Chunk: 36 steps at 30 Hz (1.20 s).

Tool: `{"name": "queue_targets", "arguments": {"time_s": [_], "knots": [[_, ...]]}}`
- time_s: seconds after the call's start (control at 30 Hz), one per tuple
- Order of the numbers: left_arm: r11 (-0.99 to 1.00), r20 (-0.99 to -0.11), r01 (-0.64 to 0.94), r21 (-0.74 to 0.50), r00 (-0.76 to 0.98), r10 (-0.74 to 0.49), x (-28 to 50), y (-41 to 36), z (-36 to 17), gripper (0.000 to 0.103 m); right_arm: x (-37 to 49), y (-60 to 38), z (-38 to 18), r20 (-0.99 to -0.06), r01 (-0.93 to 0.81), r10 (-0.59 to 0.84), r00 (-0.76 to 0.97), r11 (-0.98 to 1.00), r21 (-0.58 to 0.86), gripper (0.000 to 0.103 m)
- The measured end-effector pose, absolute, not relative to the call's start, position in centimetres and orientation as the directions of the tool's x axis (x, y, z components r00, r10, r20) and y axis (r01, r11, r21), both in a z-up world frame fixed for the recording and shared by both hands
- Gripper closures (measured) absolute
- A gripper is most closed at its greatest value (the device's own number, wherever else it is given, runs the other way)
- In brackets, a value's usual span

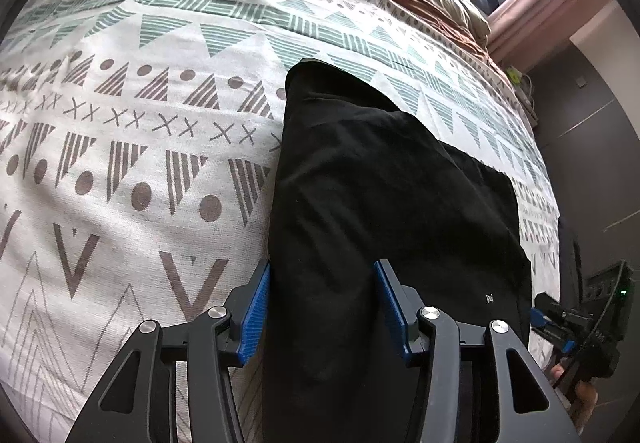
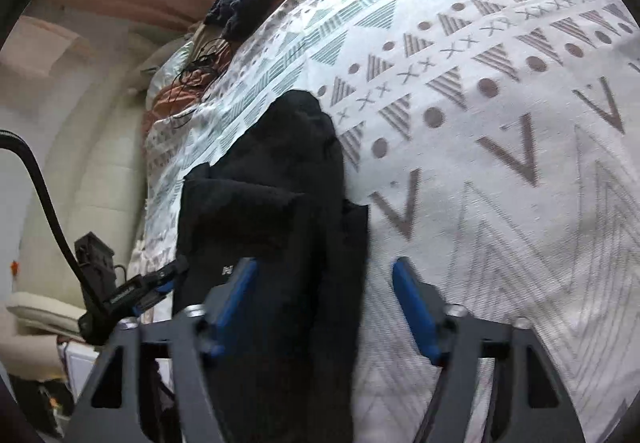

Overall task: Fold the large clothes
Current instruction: 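Grasp the folded shirt's end with both tools and lift it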

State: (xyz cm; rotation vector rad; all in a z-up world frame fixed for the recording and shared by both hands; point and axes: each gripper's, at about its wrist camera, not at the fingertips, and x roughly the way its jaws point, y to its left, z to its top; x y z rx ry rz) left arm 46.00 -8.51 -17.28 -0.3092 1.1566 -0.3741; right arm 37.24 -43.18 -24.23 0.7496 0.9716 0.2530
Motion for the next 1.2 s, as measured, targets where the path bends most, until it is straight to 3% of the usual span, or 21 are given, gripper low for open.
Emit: {"name": "queue_targets", "arguments": {"time_s": [0.4, 0.57, 0.7, 0.87, 0.93, 1.1, 1.2], "knots": [[0.894, -0.827, 0.123, -0.431, 0.343, -0.446, 46.3, -8.4, -17.6, 0.051, 41.8, -42.9, -28.7, -0.519, 0.068, 0.711, 0.474, 0.558, 0.827, 0.033], [0.891, -0.825, 0.113, -0.44, 0.34, -0.451, 47.1, -8.2, -18.1, 0.048, 43.4, -41.9, -29.2, -0.505, 0.052, 0.743, 0.439, 0.54, 0.84, 0.052], [0.879, -0.816, 0.09, -0.469, 0.337, -0.47, 48.2, -8.0, -18.7, 0.044, 43.4, -41.7, -29.8, -0.491, 0.049, 0.754, 0.436, 0.525, 0.85, 0.074], [0.866, -0.808, 0.08, -0.494, 0.323, -0.492, 49.4, -8.5, -19.3, 0.04, 42.6, -41.7, -29.8, -0.476, 0.041, 0.744, 0.468, 0.52, 0.853, 0.081], [0.869, -0.811, 0.078, -0.489, 0.327, -0.485, 49.4, -8.6, -19.1, 0.044, 42.5, -41.7, -29.7, -0.471, 0.041, 0.746, 0.471, 0.515, 0.856, 0.083], [0.871, -0.798, 0.103, -0.48, 0.36, -0.483, 48.3, -8.6, -17.5, 0.066, 41.9, -41.4, -27.9, -0.464, 0.016, 0.741, 0.485, 0.523, 0.852, 0.086], [0.874, -0.789, 0.124, -0.471, 0.385, -0.479, 47.6, -8.6, -16.1, 0.07, 41.4, -41.0, -26.4, -0.462, -0.003, 0.734, 0.497, 0.534, 0.845, 0.087]]}}
